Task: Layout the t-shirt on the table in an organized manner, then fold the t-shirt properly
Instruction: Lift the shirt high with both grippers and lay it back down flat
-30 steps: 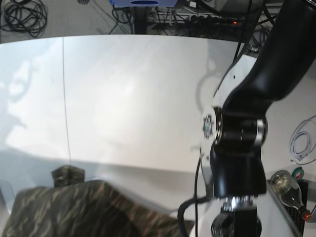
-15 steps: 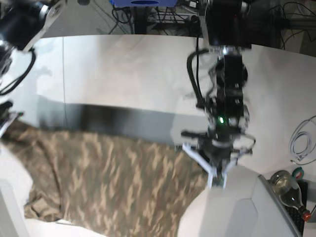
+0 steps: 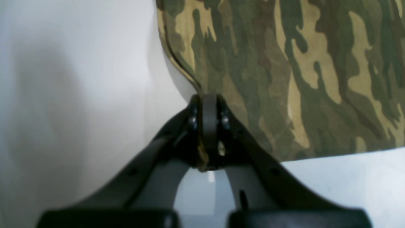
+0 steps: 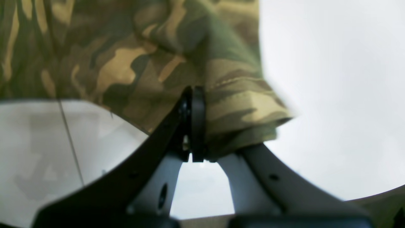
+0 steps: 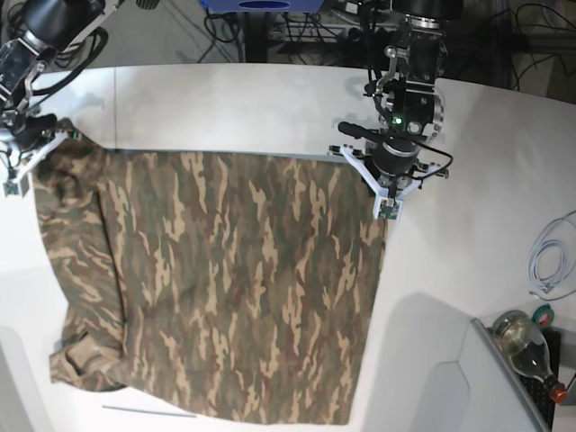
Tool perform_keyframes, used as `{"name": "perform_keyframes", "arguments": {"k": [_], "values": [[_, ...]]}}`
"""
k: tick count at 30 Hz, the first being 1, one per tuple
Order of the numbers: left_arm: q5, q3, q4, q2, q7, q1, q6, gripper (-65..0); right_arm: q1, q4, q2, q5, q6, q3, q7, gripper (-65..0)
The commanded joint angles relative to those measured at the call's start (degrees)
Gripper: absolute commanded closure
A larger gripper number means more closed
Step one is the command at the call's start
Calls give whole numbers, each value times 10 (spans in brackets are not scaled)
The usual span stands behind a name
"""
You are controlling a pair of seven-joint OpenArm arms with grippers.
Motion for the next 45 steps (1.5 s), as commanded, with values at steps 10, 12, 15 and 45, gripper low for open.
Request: {"name": "perform_keyframes", "arguments": {"k": [10, 12, 15, 45], "values": [[1, 0, 220, -35, 77, 37, 2, 0, -137, 208, -29, 32, -1, 0, 7, -6], [3, 0, 257, -44, 101, 48, 2, 0, -157, 238, -43, 44, -1, 0, -17, -6], [6, 0, 274, -45, 109, 63, 1, 0, -162, 239, -43, 46, -1, 0, -63, -6], [32, 17, -226, 101, 128, -848, 34, 0, 756, -84, 315, -19, -1, -291, -88, -3]]}}
